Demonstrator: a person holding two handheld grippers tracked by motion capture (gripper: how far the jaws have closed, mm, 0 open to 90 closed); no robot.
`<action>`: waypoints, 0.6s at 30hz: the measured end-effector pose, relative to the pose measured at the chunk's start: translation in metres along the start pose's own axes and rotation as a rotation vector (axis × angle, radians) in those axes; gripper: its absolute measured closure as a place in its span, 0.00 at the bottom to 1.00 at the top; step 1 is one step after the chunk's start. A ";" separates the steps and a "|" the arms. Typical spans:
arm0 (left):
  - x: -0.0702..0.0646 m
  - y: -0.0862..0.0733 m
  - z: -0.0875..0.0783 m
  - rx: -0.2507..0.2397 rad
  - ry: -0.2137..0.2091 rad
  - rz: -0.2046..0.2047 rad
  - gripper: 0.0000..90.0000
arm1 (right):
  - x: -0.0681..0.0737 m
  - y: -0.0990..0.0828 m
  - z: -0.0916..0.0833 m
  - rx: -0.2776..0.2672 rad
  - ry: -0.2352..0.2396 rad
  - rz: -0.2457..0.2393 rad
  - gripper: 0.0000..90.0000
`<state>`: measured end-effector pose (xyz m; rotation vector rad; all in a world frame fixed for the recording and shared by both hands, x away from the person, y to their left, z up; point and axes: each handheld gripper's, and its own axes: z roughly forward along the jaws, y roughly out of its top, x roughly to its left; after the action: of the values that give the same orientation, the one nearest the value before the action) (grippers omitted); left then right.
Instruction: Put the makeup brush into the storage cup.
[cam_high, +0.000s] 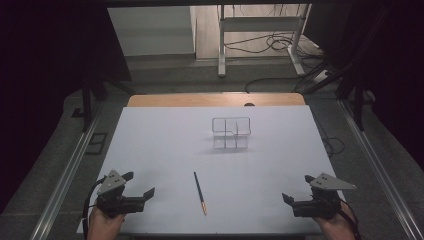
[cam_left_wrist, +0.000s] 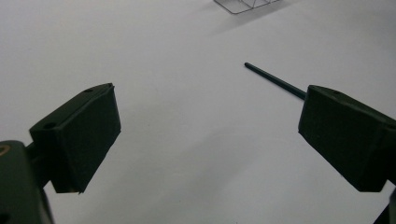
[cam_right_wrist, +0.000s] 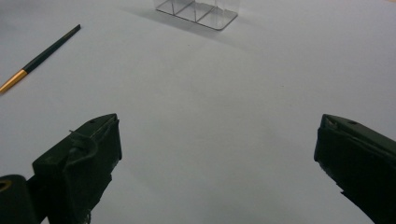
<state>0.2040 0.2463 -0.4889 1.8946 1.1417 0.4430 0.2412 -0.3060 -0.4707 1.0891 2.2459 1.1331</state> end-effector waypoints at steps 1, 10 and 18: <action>0.000 0.000 0.000 0.003 -0.008 -0.009 0.06 | 0.000 0.000 0.000 -0.002 0.001 -0.002 0.01; 0.000 0.000 0.003 0.048 -0.014 -0.017 0.04 | 0.002 -0.001 0.003 0.000 -0.002 -0.022 0.00; 0.002 -0.001 0.003 0.067 -0.026 -0.043 0.01 | 0.003 0.000 0.002 0.003 -0.017 -0.040 0.00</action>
<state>0.2066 0.2472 -0.4913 1.9236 1.1913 0.3593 0.2406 -0.3030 -0.4719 1.0462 2.2468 1.1007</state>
